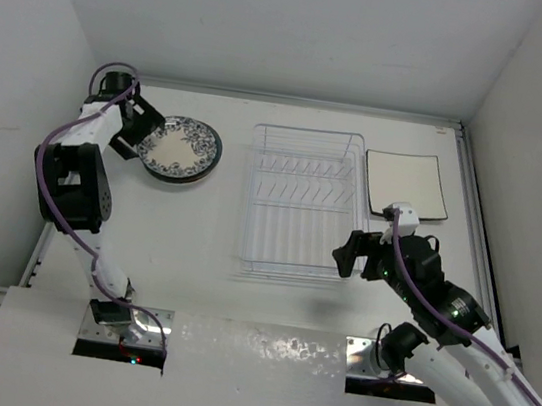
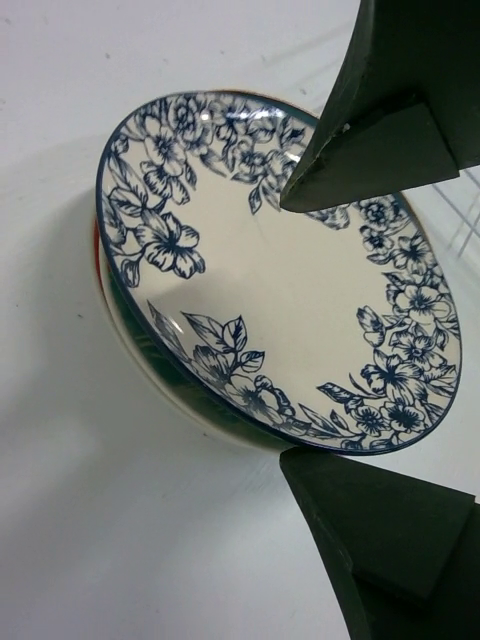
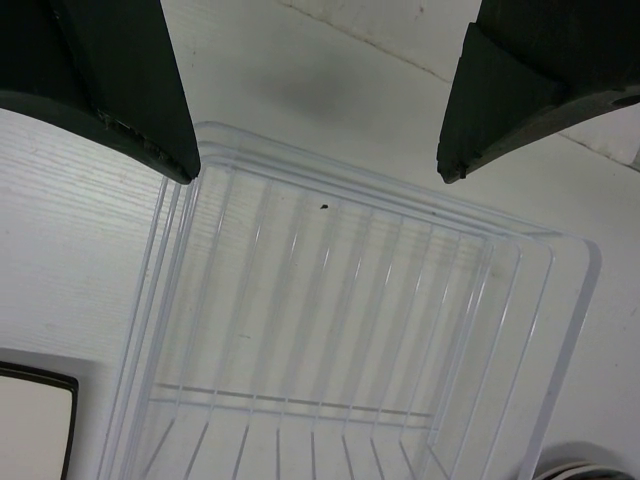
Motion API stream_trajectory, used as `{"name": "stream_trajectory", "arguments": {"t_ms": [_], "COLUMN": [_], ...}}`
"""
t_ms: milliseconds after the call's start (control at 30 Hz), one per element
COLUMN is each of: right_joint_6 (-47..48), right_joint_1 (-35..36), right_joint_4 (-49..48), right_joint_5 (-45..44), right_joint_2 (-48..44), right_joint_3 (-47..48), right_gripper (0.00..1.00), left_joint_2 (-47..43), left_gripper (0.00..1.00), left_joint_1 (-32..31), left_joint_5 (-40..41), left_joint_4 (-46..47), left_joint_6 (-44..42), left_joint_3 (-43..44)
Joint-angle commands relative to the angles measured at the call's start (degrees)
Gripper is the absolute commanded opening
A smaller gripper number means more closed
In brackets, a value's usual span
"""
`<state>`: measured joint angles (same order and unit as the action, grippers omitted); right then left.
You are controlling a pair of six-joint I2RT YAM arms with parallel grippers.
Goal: Unload the plates from the dish rack
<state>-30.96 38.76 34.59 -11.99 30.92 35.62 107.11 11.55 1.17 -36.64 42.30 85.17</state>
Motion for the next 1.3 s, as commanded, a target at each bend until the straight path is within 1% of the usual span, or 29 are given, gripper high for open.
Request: {"name": "stream_trajectory", "arguments": {"t_ms": [0, 167, 433, 467, 733, 833, 933, 1033, 1100, 1133, 1167, 1200, 1233, 1267], "right_joint_6": [1.0, 1.2, 1.6, 1.5, 1.9, 2.1, 2.7, 3.8, 4.5, 5.3, 5.8, 6.3, 7.2, 7.6], "right_joint_1": [0.0, 0.0, 0.0, 0.0, 0.0, 0.0, 0.0, 0.0, 0.0, 0.0, 0.0, 0.0, 0.1, 0.1], "right_joint_4": [0.4, 0.8, 2.2, 2.2, 3.1, 3.8, 4.9, 6.1, 7.9, 8.6, 9.2, 10.4, 11.6, 12.4], "right_joint_5": [-1.3, -1.7, -2.5, -2.4, -2.2, -2.3, -2.8, -3.7, -6.6, -7.8, -8.9, -11.5, -13.0, -14.5], "right_joint_2": [0.2, 0.5, 0.4, 0.5, 0.6, 0.5, 0.3, 0.5, 1.2, 2.0, 2.5, 2.9, 3.8, 4.2], "right_joint_3": [2.3, 2.7, 3.2, 3.2, 4.0, 4.6, 5.5, 6.6, 8.0, 8.6, 9.1, 10.3, 11.0, 12.3], "right_gripper": [0.99, 0.99, 0.99, 0.99, 0.99, 0.99, 0.99, 0.99, 0.99, 0.99, 0.99, 0.99, 0.99, 0.99], "left_joint_2": [1.6, 1.8, 2.3, 2.4, 3.5, 4.6, 4.4, 0.6, -4.4, -6.4, -10.7, -13.3, -18.6, -21.4], "left_gripper": [1.0, 1.0, 1.0, 1.0, 1.0, 1.0, 1.0, 1.0, 1.0, 1.0, 1.0, 1.0, 1.0, 1.0], "left_joint_1": [-0.7, -2.1, -4.0, -4.1, -4.2, -4.2, -4.2, -4.1, -4.2, -4.2, -4.2, -4.2, -4.2, -4.2], "left_joint_5": [-0.8, -2.9, -1.2, 1.2, 8.2, 10.0, 13.8, 17.3, 18.3, 18.7, 18.3, 17.8, 17.5, 17.2], "left_joint_4": [-3.3, -0.9, -3.3, -4.0, -9.5, -12.4, -15.4, -16.5, -15.7, -15.2, -13.5, -12.2, -10.2, -9.1], "left_joint_6": [-2.5, -2.3, -2.8, -3.1, -3.6, -3.8, -3.9, -4.0, -4.6, -5.6, -6.4, -7.5, -9.2, -10.2], "left_joint_3": [2.7, 2.6, 5.4, 6.0, 6.5, 7.6, 9.6, 8.5, 7.2, 5.2, 3.9, 2.3, -1.3, -3.1]}}
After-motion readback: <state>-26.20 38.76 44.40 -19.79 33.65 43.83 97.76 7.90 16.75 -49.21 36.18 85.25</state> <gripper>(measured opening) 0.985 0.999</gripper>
